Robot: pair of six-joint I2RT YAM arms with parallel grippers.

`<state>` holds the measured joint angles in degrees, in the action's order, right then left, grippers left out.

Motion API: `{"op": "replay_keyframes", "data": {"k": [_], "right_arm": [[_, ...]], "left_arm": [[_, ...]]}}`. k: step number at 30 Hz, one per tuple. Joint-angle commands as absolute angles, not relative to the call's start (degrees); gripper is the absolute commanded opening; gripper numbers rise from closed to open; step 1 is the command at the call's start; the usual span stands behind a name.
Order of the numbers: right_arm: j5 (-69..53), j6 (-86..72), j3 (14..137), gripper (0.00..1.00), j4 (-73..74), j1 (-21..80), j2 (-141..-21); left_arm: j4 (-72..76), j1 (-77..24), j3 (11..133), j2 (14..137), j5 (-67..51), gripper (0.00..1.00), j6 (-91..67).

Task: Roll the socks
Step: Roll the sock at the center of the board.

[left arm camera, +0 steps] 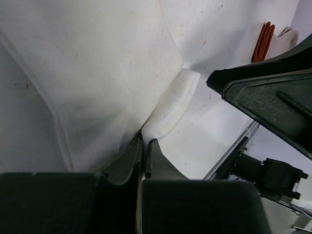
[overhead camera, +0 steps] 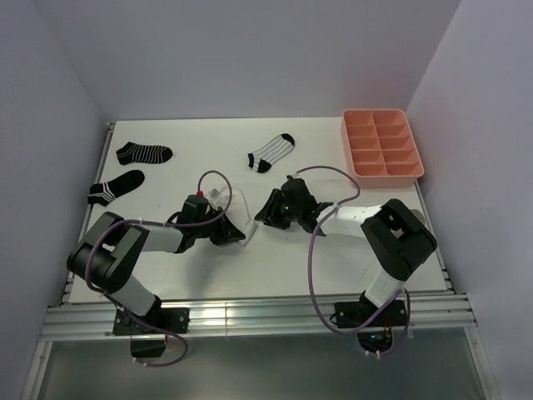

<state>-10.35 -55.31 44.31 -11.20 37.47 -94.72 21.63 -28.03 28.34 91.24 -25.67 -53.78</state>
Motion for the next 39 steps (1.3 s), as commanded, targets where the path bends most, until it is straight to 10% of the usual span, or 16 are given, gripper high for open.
{"op": "replay_keyframes", "data": {"k": [1,29,39], "right_arm": [[-11.6,-56.16,43.51,0.49,-16.78,37.62,-96.24],[-16.26,-57.83,42.45,0.48,-23.99,38.67,-104.94],[-16.44,-56.61,43.41,0.12,-20.67,38.67,-105.82]], "left_arm": [[20.04,-27.07,26.19,94.21,-28.03,0.0,-55.02],[22.15,-24.17,26.37,99.4,-31.82,0.01,-57.48],[22.59,-23.99,26.37,99.14,-31.64,0.01,-57.66]]}}
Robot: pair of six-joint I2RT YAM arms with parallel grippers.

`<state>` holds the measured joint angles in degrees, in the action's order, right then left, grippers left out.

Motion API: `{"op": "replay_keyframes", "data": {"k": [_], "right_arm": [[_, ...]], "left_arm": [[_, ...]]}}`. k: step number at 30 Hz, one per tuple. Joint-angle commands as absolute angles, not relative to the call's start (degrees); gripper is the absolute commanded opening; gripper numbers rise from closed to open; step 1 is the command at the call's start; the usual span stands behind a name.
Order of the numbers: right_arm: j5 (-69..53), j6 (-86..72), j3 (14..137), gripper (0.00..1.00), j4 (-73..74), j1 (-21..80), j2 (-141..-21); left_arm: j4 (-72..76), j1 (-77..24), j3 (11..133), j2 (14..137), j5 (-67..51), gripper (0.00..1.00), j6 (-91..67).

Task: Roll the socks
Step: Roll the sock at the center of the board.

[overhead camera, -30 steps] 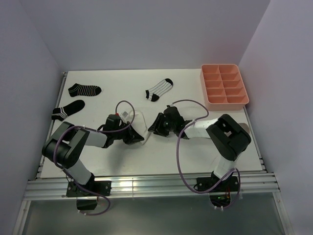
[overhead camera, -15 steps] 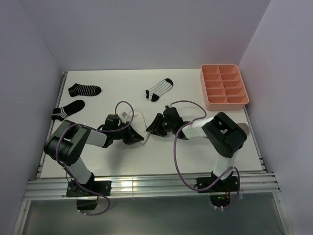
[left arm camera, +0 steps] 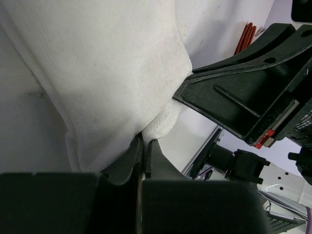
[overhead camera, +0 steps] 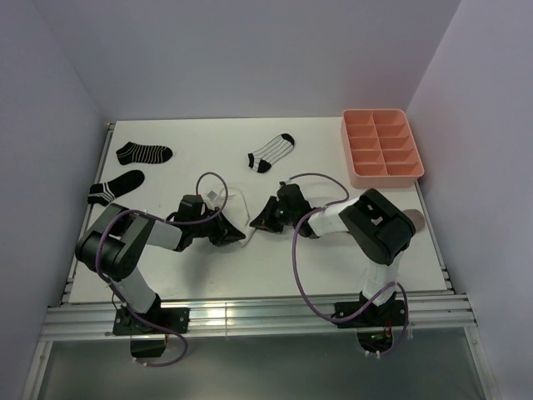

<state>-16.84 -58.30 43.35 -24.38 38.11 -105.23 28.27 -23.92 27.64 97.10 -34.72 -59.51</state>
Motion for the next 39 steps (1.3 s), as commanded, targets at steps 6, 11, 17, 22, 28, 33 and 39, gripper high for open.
{"op": "replay_keyframes", "data": {"k": [6,11,17,22,28,33,39], "right_arm": [[-11.7,-51.33,51.41,0.0,-3.21,38.67,-103.63],[-6.95,-48.43,60.9,0.0,11.32,38.67,-104.32],[-2.99,-46.59,70.57,0.0,25.39,38.58,-106.96],[-2.37,-45.53,76.98,0.0,33.39,38.67,-110.91],[-2.2,-45.18,79.8,0.0,37.97,38.67,-114.51],[-3.08,-45.53,79.72,0.0,38.5,38.67,-115.4],[-3.34,-45.44,80.24,0.0,39.11,38.58,-115.93]], "left_arm": [[16.27,-24.26,29.44,95.37,-26.83,0.22,-54.15],[7.49,-26.01,34.27,89.23,-19.7,0.45,-48.52],[1.76,-31.62,38.58,82.37,-6.61,0.52,-41.5],[1.84,-39.71,40.08,79.37,5.6,0.53,-34.46],[8.17,-47.45,39.46,80.15,13.44,0.53,-29.45],[11.51,-51.24,40.96,84.28,16.78,0.52,-25.41],[14.85,-55.19,41.48,87.1,20.56,0.52,-20.23]]}}
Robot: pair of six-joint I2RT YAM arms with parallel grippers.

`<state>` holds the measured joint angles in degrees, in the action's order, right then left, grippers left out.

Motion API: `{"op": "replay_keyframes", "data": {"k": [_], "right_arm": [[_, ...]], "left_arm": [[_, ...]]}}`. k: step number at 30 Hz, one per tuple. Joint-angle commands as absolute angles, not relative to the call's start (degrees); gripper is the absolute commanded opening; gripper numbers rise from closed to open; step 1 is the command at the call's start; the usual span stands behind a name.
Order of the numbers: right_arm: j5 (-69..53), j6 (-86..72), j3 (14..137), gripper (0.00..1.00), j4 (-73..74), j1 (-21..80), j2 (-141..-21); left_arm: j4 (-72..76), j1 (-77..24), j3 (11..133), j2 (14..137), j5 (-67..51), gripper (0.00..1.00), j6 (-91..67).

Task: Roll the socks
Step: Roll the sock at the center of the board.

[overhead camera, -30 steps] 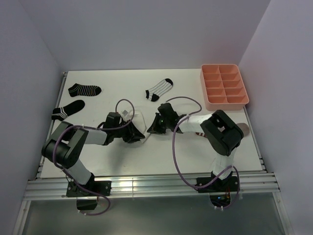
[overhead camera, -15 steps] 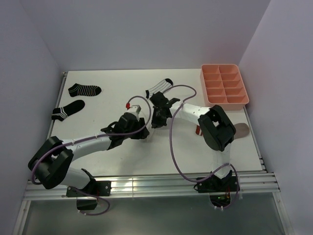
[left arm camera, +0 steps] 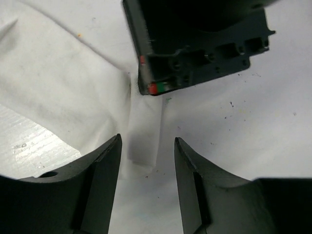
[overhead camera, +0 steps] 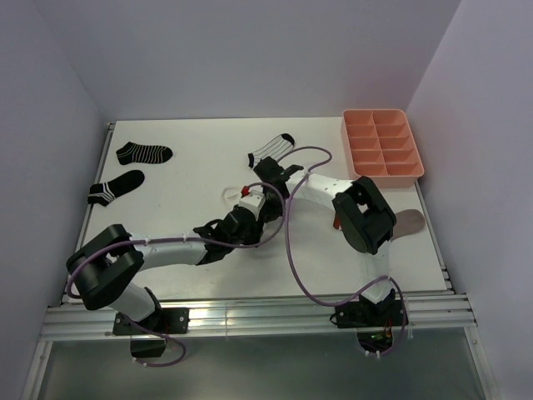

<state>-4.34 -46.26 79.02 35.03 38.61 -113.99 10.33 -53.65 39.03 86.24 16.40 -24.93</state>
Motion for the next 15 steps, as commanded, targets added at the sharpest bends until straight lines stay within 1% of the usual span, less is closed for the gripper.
{"op": "replay_keyframes", "data": {"k": [1,8,15], "right_arm": [[-3.43,-45.44,80.33,0.0,39.11,38.67,-116.1],[-4.75,-45.61,80.33,0.0,38.58,38.67,-116.81],[-5.89,-45.62,80.07,0.0,37.88,38.67,-117.16]], "left_arm": [[15.2,-55.63,41.48,87.45,21.61,0.52,-19.52],[15.47,-60.02,42.71,91.48,26.01,0.5,-15.73],[13.36,-61.87,44.2,95.44,29.52,0.48,-14.77]]}}
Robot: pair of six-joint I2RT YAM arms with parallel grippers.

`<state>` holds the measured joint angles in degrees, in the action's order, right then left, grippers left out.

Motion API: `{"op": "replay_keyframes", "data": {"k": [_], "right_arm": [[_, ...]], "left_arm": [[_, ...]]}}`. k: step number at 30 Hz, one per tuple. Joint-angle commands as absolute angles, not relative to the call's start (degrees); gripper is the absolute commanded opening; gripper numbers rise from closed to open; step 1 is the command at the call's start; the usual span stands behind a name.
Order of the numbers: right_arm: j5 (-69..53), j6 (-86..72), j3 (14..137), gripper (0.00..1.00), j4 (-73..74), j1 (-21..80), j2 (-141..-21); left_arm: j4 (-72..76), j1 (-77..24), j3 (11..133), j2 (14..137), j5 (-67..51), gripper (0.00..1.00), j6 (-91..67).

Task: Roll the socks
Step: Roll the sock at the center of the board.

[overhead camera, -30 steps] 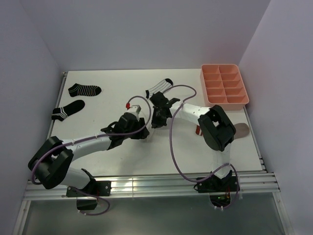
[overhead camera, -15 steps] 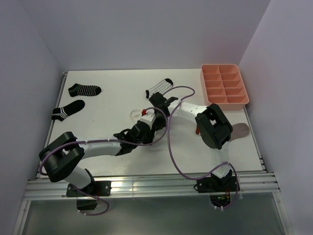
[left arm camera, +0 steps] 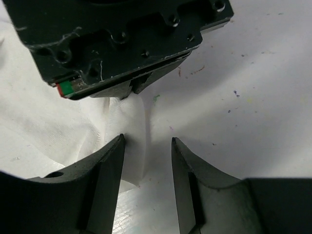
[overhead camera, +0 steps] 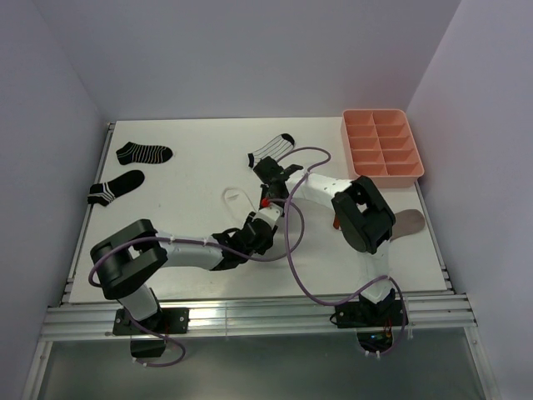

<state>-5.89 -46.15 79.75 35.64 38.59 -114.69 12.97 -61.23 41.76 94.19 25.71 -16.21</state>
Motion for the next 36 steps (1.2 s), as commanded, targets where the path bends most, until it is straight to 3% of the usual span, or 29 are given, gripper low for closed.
{"op": "replay_keyframes", "data": {"k": [1,19,36], "right_arm": [[-6.06,-45.62,79.89,0.0,37.79,38.67,-117.16],[-8.0,-45.53,78.93,0.0,35.95,38.58,-117.77],[-9.05,-45.53,79.1,0.0,35.24,38.58,-118.56]], "left_arm": [[13.01,-61.96,44.47,96.32,30.58,0.48,-14.77],[8.08,-63.54,44.03,97.04,40.87,0.47,-16.88],[8.35,-63.72,43.07,93.34,38.06,0.47,-15.55]]}}
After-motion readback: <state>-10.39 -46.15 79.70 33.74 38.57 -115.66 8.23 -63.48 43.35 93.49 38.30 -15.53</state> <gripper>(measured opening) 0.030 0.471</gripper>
